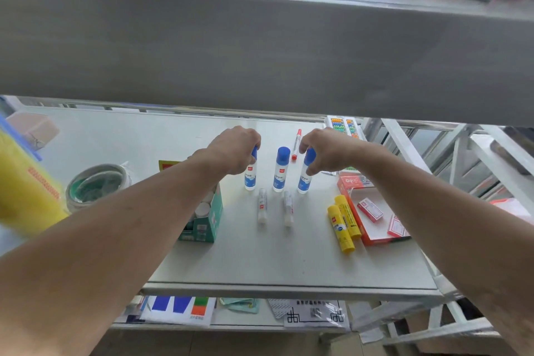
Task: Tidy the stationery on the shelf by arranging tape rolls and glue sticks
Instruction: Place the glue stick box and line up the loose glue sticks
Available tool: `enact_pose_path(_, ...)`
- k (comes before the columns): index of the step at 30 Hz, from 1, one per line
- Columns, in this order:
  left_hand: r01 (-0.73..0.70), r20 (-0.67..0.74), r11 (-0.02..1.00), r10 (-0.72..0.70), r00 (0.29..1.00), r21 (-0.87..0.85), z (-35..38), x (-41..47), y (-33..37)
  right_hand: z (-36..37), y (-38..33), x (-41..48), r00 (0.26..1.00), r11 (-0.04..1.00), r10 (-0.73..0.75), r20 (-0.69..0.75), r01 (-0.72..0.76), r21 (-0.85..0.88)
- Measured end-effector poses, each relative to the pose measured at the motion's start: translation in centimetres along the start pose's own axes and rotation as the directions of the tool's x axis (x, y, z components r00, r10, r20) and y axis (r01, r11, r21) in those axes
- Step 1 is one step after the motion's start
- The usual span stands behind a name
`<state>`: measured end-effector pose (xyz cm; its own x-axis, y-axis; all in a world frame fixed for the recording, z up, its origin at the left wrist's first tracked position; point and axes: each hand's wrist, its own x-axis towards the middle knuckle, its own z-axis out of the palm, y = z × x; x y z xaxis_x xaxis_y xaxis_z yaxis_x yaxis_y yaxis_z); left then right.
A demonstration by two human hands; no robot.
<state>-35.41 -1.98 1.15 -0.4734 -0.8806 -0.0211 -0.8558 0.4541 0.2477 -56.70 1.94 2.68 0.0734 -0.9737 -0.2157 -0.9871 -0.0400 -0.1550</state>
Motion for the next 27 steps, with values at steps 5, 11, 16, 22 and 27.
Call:
enact_pose_path(5, -0.004, 0.011, 1.000, 0.004, 1.000, 0.011, -0.1, 0.1, 0.2, 1.1, 0.4, 0.2, 0.998, 1.000, -0.017, -0.063, 0.016, -0.009)
enact_pose_path(11, 0.000, 0.002, 1.000, 0.000, 1.000, 0.019, -0.2, 0.0, 0.1, 1.1, 0.7, 0.6, 0.997, 0.999, -0.026, -0.069, 0.023, -0.032)
enact_pose_path(16, 0.005, 0.003, 0.999, -0.005, 1.000, 0.032, 0.0, -0.1, 0.1, 1.0, 0.9, 0.4, 0.997, 0.999, -0.021, -0.070, 0.019, -0.038)
enact_pose_path(22, 0.009, 0.028, 0.996, -0.011, 1.000, 0.083, -0.7, -0.3, 0.4, 1.0, 0.7, 0.3, 0.999, 1.000, -0.002, -0.042, 0.001, -0.022)
enact_pose_path(27, -0.081, -0.239, 0.997, 0.082, 0.968, 0.015, -3.2, -3.2, 2.6, -0.1, 1.9, -0.9, 0.992, 0.996, 0.069, -0.102, -0.063, 0.064)
